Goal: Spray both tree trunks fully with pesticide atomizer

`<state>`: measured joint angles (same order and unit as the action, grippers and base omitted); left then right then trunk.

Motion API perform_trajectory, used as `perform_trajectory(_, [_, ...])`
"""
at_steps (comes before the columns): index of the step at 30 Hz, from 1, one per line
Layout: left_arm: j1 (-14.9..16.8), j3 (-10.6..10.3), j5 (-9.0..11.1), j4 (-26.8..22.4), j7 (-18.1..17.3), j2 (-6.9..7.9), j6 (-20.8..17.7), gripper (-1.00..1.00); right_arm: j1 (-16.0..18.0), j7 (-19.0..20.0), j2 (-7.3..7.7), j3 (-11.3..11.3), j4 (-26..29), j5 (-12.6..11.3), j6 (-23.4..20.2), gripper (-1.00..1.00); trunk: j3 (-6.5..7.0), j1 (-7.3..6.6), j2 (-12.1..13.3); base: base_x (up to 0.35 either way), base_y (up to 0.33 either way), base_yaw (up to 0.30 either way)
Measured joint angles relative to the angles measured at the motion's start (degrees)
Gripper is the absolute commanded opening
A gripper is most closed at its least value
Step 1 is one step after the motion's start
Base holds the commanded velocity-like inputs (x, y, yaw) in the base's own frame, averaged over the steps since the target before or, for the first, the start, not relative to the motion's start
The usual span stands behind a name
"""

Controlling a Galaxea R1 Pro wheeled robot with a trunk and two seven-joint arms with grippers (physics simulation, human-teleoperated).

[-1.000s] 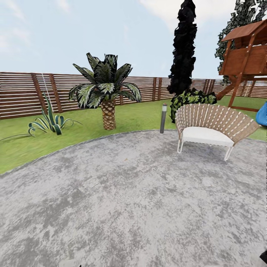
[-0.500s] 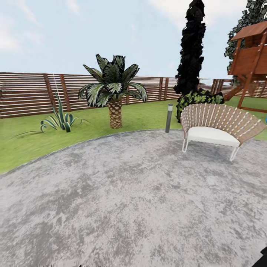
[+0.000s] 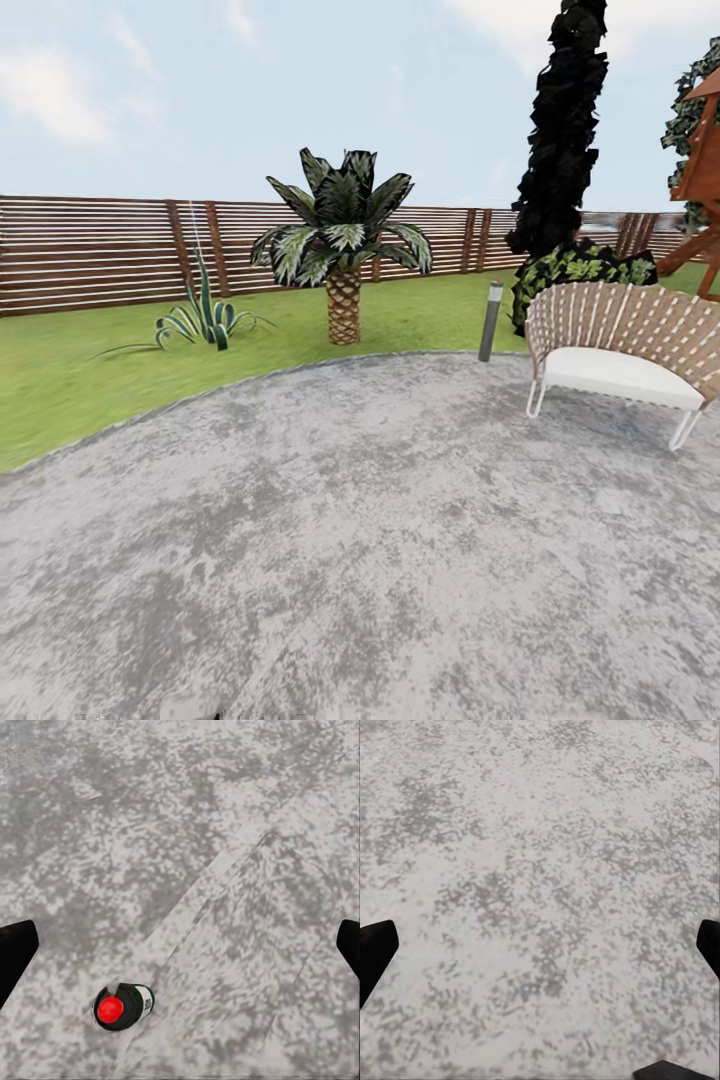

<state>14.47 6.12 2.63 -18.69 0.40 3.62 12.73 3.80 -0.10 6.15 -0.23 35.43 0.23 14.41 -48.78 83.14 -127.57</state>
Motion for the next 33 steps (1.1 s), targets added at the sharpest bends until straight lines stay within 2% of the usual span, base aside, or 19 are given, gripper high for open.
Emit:
perform_trajectory(16, [0.0, 0.03, 0.0, 0.02, 0.0, 0.07, -0.02, 1.0, 0.04, 0.01, 0.0, 0.0, -0.02, -0.02, -0.05, 1.0, 0.0, -0.02, 0.0, -0.115, 0.266, 0.003])
perform_trajectory(24, [0.0, -0.01, 0.0, 0.01, 0.0, 0.07, 0.0, 1.0, 0.01, 0.07, -0.08, 0.06, 0.11, -0.07, 0.01, 1.0, 0.0, -0.02, 0.0, -0.003, 0.033, 0.003])
perform_trajectory(33, [-0.01, 0.06, 0.0, -0.01, 0.0, 0.09, 0.0, 1.0, 0.01, 0.02, -0.17, -0.01, 0.22, -0.07, 0.01, 1.0, 0.0, -0.02, 0.0, 0.0, 0.0, 0.223])
